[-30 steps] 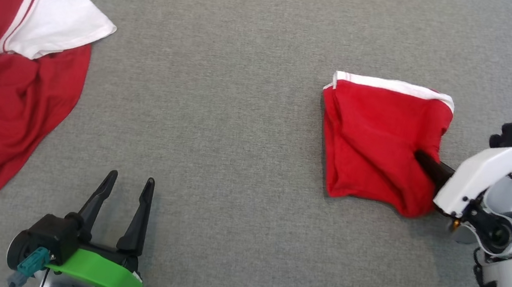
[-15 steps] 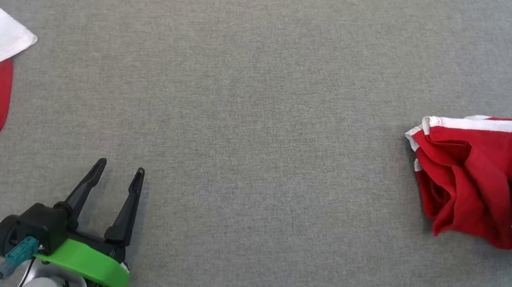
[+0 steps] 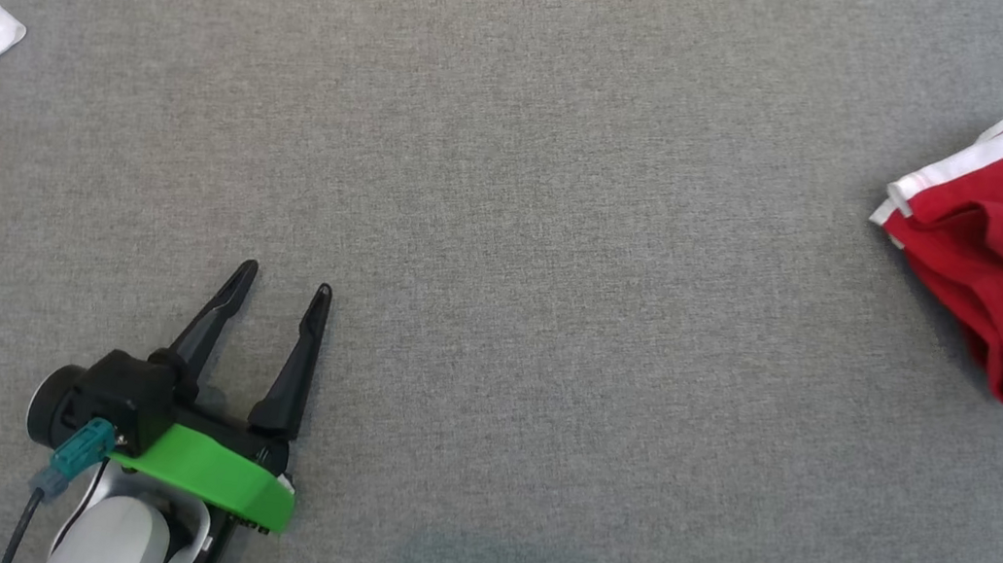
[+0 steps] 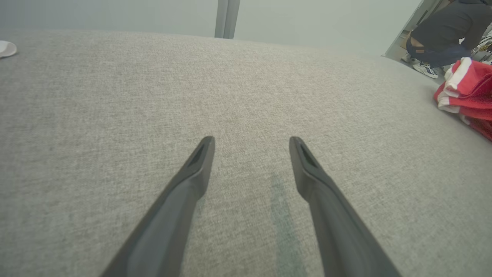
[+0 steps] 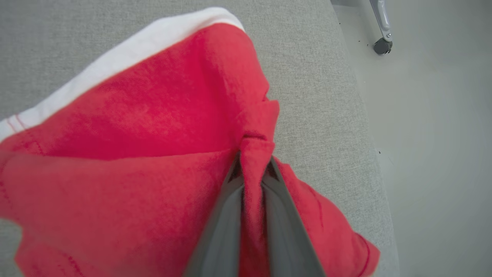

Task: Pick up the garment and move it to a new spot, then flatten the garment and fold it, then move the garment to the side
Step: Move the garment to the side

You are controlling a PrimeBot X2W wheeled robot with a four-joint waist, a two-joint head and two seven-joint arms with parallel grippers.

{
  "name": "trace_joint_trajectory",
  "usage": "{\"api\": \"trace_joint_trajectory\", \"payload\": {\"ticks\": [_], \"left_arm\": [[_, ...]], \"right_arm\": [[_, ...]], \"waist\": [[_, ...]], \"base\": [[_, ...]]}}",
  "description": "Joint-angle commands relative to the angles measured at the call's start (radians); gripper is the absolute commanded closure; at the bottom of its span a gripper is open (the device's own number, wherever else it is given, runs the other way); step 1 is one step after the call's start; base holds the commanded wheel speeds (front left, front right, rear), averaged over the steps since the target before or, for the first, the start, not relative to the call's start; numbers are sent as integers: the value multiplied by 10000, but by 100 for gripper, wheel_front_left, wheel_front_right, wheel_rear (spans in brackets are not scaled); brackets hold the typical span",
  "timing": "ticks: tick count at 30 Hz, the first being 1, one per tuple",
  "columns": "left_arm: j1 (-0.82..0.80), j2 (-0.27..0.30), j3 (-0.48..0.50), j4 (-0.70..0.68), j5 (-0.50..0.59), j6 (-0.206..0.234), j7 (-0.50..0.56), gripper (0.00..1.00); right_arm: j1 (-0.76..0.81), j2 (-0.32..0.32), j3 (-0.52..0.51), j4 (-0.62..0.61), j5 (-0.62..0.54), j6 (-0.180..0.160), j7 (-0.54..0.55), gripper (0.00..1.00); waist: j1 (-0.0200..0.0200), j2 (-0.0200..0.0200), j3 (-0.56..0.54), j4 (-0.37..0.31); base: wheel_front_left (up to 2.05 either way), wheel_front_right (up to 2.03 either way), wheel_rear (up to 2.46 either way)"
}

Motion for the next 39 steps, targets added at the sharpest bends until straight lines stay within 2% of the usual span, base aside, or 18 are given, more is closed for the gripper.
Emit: {"api": "trace_joint_trajectory", "payload": {"ticks": [1, 3, 7, 12, 13, 14, 15, 16, 21, 26, 32, 35, 39], "left_arm": [[-134, 4, -19, 48, 6, -28, -22, 0], [-224, 125, -83, 58, 10, -28, -42, 0], [-245, 346, -64, 17, 149, -11, -51, 0], [-345, 497, -4, -256, 199, 75, -17, 0], [-349, 522, -4, -303, 193, 92, 5, 0], [-361, 541, -12, -342, 202, 106, 23, 0], [-361, 541, -12, -342, 202, 106, 23, 0], [-389, 561, -28, -402, 216, 141, 55, 0], [-379, 475, -104, -409, 188, 171, 33, 0], [-82, 323, -60, -289, 61, 241, -13, 0], [411, 116, 46, -91, -67, 314, -87, 0], [798, 42, 193, 42, -116, 339, -89, 0], [1265, -34, 467, 49, -163, 415, -96, 0]], "right_arm": [[-137, -161, -75, 116, -83, -13, 27, 100], [-230, -561, -407, 406, -213, -15, -55, 100], [-33, -882, -961, 901, -546, -13, -309, 100], [178, -715, -1855, 1408, -1223, -13, -825, 100], [209, -665, -1989, 1470, -1462, -15, -1049, 84], [211, -590, -2088, 1478, -1681, -13, -1331, 17], [211, -590, -2088, 1478, -1681, -13, -1331, 17], [126, -393, -2476, 1597, -2155, -13, -1879, 0], [12, -128, -3022, 1658, -3169, -15, -2870, 0], [-30, 403, -3271, 1011, -3748, -15, -4153, 0], [777, 834, -2609, -466, -3175, -15, -5187, 0], [1845, 985, -2293, -1585, -2676, -13, -5651, 0], [3038, 1253, -1823, -2547, -2748, -15, -6164, 0]], "waist": [[0, 22, 194, 112], [0, 22, 376, 174], [0, 22, 531, 227], [0, 22, 693, 220], [0, 22, 723, 212], [0, 22, 746, 206], [0, 22, 746, 206], [0, 22, 761, 195], [0, 22, 613, 227], [0, 22, 91, 352], [0, 22, -939, 733], [0, 22, -1596, 1123], [0, 22, -2116, 1398]], "base": [[0, 0, 0], [0, 0, 0], [0, 0, 0], [0, 0, 0], [0, 0, 0], [0, 0, 0], [0, 0, 0], [0, 0, 0], [0, 0, 0], [0, 0, 0], [0, 0, 0], [0, 0, 0], [0, 0, 0]]}}
